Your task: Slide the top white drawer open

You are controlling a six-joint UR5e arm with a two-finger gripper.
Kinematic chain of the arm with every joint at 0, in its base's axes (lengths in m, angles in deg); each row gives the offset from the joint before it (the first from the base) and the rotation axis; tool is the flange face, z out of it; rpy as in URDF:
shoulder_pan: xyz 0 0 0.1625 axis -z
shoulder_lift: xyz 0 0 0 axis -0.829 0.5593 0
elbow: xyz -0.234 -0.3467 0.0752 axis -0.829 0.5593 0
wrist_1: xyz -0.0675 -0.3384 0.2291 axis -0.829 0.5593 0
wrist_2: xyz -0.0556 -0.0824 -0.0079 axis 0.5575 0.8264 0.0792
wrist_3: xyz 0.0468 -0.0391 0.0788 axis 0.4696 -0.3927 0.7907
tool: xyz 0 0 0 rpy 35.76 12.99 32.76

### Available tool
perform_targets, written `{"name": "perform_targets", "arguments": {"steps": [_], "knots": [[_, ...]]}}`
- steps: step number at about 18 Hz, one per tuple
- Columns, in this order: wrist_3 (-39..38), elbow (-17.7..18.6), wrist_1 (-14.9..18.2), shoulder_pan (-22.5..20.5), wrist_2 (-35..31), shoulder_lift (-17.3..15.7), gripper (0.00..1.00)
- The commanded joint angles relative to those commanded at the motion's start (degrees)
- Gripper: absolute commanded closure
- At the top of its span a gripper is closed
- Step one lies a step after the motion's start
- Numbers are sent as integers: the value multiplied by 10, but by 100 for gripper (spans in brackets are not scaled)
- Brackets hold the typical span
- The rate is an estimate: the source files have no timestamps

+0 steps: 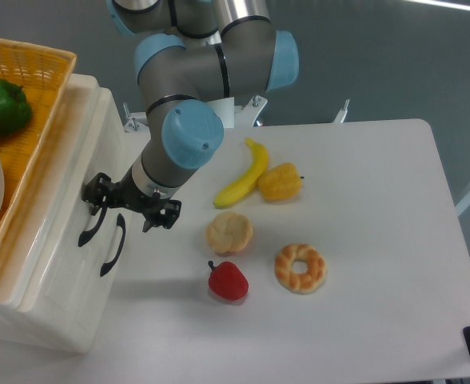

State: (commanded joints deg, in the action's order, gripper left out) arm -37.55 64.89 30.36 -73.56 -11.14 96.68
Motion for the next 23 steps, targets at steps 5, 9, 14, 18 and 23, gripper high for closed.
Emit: {"name": "perform_targets", "arguments": {"steps": [5, 9, 14, 18, 23], "knots": [[0, 0, -3, 6, -25, 1, 0], [0, -4, -4, 5, -25, -4, 0], [1, -8, -4, 4, -25, -6, 0], [1, -9, -4, 3, -25, -6, 0], [1, -8, -6, 4, -26, -6, 0]]}}
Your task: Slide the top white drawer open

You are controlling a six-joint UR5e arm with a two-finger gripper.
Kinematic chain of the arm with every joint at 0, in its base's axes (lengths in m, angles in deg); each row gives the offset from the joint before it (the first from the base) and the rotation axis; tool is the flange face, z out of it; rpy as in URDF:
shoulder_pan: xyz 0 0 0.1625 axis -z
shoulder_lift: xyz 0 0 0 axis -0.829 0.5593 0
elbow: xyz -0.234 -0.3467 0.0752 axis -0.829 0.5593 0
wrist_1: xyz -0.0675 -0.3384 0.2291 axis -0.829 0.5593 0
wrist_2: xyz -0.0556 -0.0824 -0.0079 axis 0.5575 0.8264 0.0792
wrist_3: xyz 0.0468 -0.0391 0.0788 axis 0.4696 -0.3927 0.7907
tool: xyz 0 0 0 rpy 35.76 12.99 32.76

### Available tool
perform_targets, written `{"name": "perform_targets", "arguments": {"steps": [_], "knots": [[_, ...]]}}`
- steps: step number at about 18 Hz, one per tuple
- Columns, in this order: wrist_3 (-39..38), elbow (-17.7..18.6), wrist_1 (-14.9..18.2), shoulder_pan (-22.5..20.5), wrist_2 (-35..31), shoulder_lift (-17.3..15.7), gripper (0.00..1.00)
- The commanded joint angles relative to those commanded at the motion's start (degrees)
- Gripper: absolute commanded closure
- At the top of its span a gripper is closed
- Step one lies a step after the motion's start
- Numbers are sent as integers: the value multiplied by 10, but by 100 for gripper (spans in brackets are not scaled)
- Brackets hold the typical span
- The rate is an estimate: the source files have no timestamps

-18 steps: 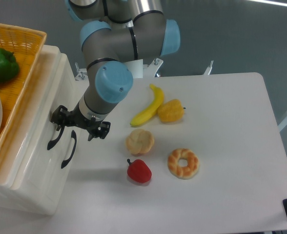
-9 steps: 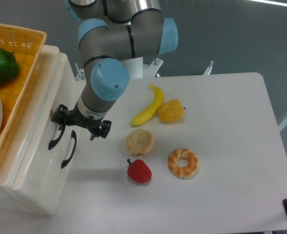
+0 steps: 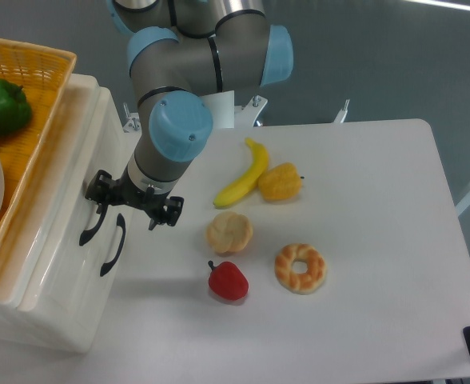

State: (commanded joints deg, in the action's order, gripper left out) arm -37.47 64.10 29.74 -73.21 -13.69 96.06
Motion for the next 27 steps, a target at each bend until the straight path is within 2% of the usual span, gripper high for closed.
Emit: {"name": "perform_targets", "arguments": {"steps": [8, 17, 27], "knots": [[-1, 3, 1, 3, -1, 4, 0], [2, 1, 2, 3, -36, 2, 0], [4, -5, 1, -1, -36, 0, 0]]}}
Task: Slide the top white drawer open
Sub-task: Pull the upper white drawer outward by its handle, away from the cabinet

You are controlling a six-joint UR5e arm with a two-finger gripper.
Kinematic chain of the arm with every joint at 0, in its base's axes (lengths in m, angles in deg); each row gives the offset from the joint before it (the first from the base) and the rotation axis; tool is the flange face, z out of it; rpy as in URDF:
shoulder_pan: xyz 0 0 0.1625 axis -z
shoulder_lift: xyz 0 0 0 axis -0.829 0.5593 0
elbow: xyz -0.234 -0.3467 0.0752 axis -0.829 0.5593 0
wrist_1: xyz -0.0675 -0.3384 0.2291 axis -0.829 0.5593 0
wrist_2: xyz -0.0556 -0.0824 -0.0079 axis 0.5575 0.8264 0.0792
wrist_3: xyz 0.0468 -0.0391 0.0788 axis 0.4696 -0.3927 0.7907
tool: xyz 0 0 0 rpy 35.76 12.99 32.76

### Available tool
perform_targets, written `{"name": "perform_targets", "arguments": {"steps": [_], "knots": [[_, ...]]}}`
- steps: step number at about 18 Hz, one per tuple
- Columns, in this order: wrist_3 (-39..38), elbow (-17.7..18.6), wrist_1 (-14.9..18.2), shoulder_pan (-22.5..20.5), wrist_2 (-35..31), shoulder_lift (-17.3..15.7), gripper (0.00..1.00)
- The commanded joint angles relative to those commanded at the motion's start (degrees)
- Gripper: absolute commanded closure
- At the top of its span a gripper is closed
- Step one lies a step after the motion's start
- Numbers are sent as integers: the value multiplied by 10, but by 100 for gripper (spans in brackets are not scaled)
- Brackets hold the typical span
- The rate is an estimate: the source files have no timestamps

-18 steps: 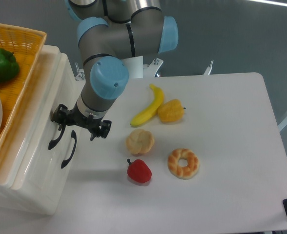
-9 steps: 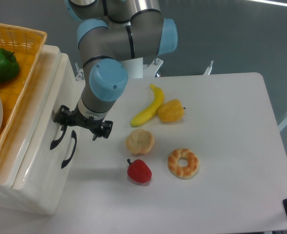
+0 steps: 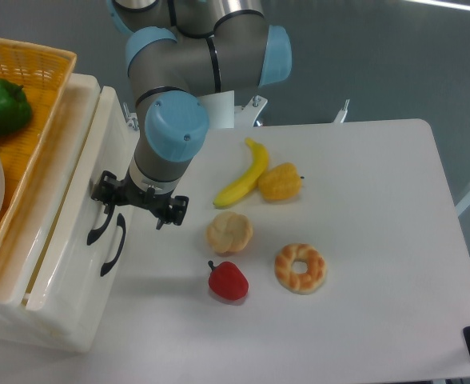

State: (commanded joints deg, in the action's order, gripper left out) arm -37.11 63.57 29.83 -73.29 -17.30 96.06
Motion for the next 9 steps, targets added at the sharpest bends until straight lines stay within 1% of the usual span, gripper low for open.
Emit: {"name": "perform_targets", "arguments": {"steps": [5, 9], "knots": [[2, -3, 0, -5, -3, 4, 0], [3, -3, -1, -18, -4, 4, 0]]}}
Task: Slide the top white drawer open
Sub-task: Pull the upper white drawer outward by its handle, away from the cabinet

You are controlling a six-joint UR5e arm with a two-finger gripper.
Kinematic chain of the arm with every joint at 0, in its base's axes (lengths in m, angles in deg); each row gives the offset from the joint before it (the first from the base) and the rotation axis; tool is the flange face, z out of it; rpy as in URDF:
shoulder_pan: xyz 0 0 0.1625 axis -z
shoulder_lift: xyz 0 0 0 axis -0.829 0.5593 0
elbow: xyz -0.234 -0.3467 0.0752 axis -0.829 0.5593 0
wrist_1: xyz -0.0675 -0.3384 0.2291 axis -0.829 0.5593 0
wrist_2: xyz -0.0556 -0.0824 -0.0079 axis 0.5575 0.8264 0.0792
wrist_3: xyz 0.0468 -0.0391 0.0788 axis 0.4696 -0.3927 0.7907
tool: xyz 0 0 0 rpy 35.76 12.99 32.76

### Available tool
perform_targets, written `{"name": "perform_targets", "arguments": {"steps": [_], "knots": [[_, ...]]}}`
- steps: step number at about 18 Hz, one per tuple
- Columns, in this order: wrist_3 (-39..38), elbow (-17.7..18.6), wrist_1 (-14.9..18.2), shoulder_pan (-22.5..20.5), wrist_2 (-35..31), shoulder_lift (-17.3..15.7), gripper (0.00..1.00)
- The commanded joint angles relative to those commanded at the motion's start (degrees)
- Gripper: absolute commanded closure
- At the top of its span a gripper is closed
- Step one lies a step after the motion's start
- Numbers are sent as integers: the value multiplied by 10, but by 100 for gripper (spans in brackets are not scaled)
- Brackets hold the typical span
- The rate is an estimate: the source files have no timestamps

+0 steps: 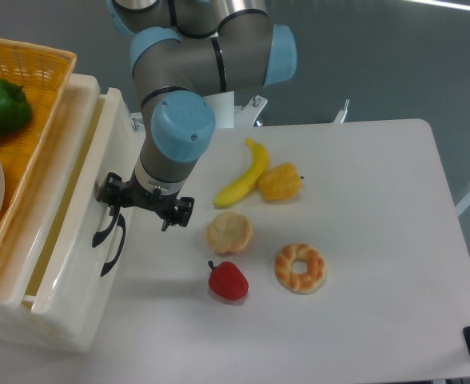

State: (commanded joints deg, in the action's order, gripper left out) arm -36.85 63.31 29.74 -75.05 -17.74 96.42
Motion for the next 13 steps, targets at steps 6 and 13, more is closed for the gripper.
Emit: {"name": "perform_targets", "arguments": {"steps": [6, 13], "knots": [[0, -1, 0, -11, 0, 2, 0], [1, -6, 0, -29, 1, 2, 0]]}}
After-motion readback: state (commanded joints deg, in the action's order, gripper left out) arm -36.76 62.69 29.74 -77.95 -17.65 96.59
